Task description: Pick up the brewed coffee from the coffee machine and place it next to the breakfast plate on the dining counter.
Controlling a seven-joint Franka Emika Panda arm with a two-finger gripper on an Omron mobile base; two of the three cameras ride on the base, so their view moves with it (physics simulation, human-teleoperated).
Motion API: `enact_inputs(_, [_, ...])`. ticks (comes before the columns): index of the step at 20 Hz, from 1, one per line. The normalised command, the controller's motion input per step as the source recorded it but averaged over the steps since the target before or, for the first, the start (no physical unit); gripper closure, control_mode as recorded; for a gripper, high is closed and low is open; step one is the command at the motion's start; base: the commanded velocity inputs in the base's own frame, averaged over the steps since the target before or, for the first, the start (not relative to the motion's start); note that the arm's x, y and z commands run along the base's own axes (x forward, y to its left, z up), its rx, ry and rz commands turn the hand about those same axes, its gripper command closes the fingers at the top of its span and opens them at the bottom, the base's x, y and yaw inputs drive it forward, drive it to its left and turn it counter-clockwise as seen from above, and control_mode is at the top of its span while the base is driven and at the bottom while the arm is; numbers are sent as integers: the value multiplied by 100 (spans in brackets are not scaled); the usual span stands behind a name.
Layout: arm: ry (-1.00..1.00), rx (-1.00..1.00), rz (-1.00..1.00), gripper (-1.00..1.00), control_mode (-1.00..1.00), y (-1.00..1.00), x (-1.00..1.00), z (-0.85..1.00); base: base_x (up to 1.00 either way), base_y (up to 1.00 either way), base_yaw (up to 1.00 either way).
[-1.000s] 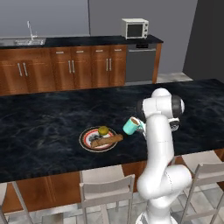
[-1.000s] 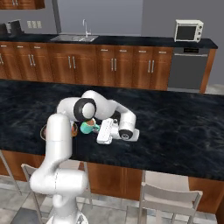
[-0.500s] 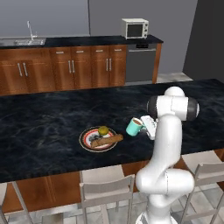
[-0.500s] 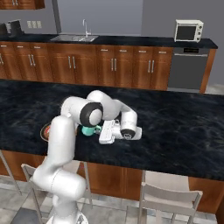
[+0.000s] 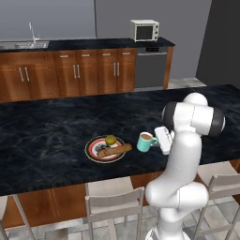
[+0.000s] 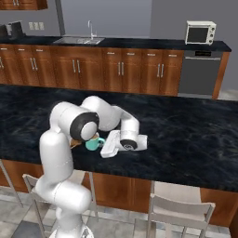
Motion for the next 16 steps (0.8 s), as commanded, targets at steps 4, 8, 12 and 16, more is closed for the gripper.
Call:
enact_inputs(4, [0,-10,-8,-100,-100,1,-1,2,0,0,0])
enact_inputs(8, [0,-5,-6,-100,-100,0,0,10,0,0,0])
enact_inputs(12, [0,-2,-5,-100,-100,0,-11,24,0,0,0])
enact_inputs(16, [0,0,-5,-100,-100,-4,-61,54,0,0,0])
